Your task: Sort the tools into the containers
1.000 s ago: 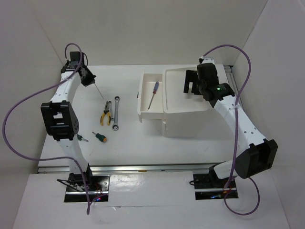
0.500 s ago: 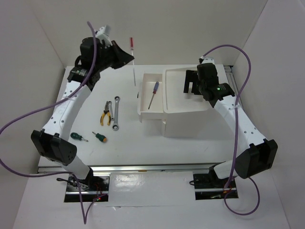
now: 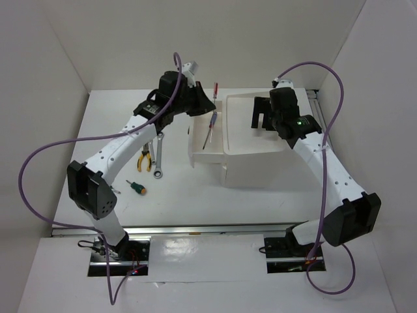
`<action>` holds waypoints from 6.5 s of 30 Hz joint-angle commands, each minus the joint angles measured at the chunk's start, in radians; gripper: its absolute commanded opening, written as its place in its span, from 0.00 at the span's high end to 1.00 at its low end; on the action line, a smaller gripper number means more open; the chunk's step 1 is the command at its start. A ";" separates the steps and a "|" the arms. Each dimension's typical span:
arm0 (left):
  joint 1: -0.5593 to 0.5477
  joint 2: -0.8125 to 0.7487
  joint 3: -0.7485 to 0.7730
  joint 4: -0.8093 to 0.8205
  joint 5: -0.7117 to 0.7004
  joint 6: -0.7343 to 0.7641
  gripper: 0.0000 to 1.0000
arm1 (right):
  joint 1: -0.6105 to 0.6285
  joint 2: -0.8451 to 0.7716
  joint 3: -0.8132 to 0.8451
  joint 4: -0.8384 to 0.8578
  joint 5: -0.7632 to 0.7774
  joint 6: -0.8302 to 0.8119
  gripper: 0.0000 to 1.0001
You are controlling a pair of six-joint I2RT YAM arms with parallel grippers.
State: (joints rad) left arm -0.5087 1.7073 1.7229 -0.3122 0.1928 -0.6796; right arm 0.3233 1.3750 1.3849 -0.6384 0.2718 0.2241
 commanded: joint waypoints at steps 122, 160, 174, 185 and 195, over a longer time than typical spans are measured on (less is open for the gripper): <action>0.078 0.549 -0.641 1.745 0.560 -1.026 0.56 | 0.079 0.036 -0.057 -0.118 -0.002 -0.032 0.02; 0.415 -0.220 -0.485 -0.113 -0.146 -0.121 0.01 | 0.088 0.055 -0.047 -0.118 -0.003 -0.032 0.00; 0.595 -0.239 -0.555 -0.439 -0.337 -0.136 0.08 | 0.106 0.097 -0.037 -0.109 -0.034 -0.032 0.00; 0.477 -0.566 -0.779 -0.518 -0.392 -0.478 0.12 | 0.134 0.098 -0.046 -0.109 -0.034 -0.023 0.00; 0.411 -0.411 -0.890 -0.453 -0.402 -0.563 0.14 | 0.134 0.076 -0.046 -0.109 -0.025 -0.023 0.00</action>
State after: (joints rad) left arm -0.0803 1.2655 0.8566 -0.7937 -0.1932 -1.1919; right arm 0.3935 1.3880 1.3865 -0.6437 0.3782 0.2317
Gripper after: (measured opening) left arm 0.860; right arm 1.001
